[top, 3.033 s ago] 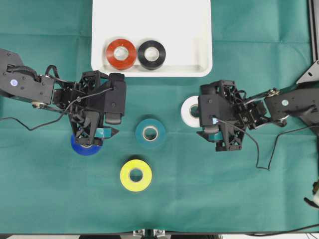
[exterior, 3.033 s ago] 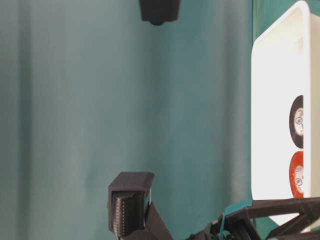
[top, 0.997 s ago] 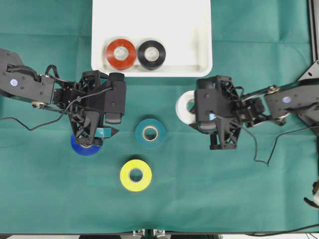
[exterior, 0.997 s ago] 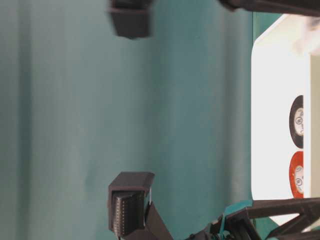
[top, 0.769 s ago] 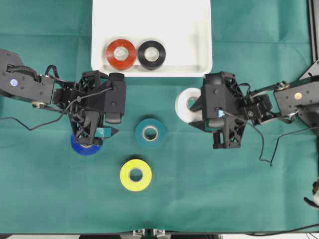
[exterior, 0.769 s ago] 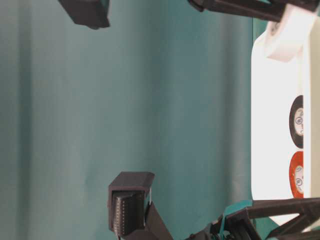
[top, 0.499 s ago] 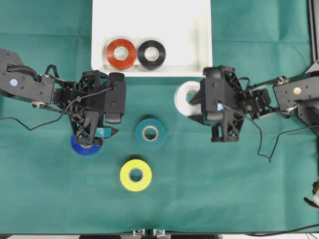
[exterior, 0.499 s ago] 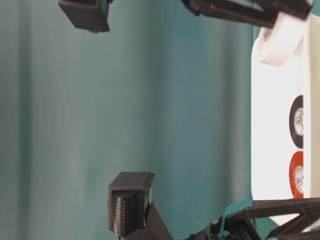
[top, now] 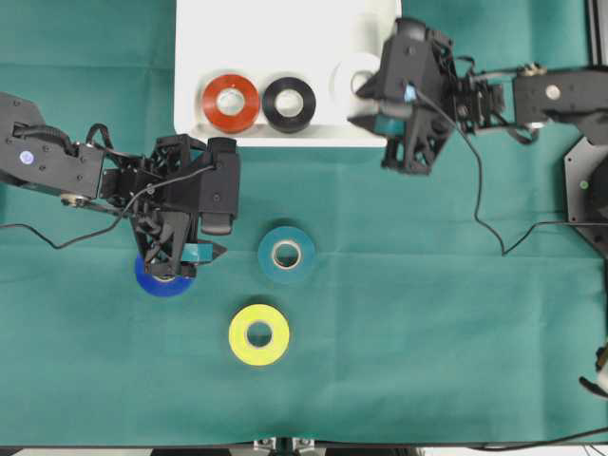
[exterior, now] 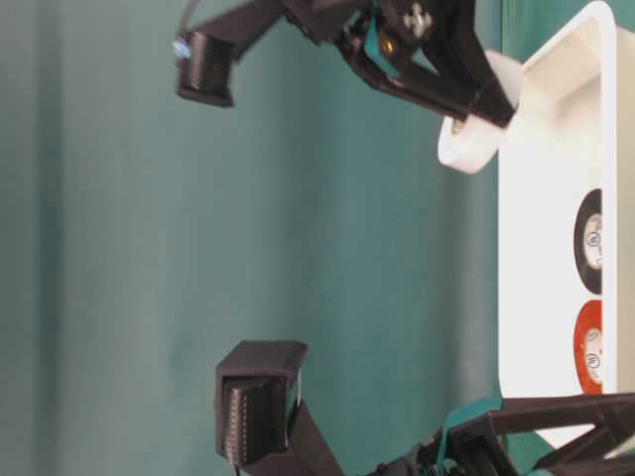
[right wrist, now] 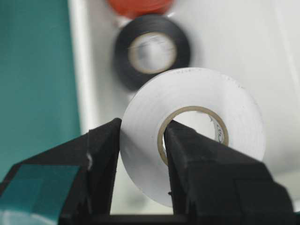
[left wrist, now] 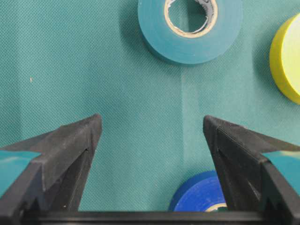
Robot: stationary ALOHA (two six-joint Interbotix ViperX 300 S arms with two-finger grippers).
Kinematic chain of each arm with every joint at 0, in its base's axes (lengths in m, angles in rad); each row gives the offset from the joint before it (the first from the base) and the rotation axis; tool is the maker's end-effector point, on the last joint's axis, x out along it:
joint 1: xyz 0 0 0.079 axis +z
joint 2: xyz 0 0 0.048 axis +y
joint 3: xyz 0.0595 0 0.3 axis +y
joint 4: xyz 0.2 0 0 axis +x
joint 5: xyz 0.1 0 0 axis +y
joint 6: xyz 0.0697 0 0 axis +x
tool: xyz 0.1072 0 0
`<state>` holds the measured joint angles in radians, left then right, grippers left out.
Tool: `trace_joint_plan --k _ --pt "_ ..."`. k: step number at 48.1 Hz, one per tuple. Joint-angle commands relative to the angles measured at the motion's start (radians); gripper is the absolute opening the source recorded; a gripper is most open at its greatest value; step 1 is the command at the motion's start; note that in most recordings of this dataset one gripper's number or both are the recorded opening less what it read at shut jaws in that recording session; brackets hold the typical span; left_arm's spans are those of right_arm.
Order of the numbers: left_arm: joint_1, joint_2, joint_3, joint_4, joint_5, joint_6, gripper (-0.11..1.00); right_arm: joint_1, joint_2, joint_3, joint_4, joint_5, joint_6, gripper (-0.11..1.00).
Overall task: Put the tape alternately from left to right into the white case.
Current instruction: 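Lift the white tape roll and carry it into the tray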
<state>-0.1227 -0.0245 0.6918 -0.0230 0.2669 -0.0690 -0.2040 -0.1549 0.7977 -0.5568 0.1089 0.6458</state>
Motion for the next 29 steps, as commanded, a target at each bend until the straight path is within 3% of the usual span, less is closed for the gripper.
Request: trace_joint_plan --k 1,18,29 --pt "0.002 -0.026 -0.021 -0.003 -0.005 -0.002 0.84 -0.055 0.021 -0.023 -0.009 -0.061 0.000 0.32" --pt "0.002 -0.023 -0.023 -0.003 -0.005 -0.018 0.84 -0.199 0.146 -0.052 -0.009 -0.156 -0.003 0.32" --pt "0.002 -0.026 -0.023 -0.003 -0.005 -0.018 0.84 -0.224 0.207 -0.087 -0.011 -0.160 -0.009 0.32"
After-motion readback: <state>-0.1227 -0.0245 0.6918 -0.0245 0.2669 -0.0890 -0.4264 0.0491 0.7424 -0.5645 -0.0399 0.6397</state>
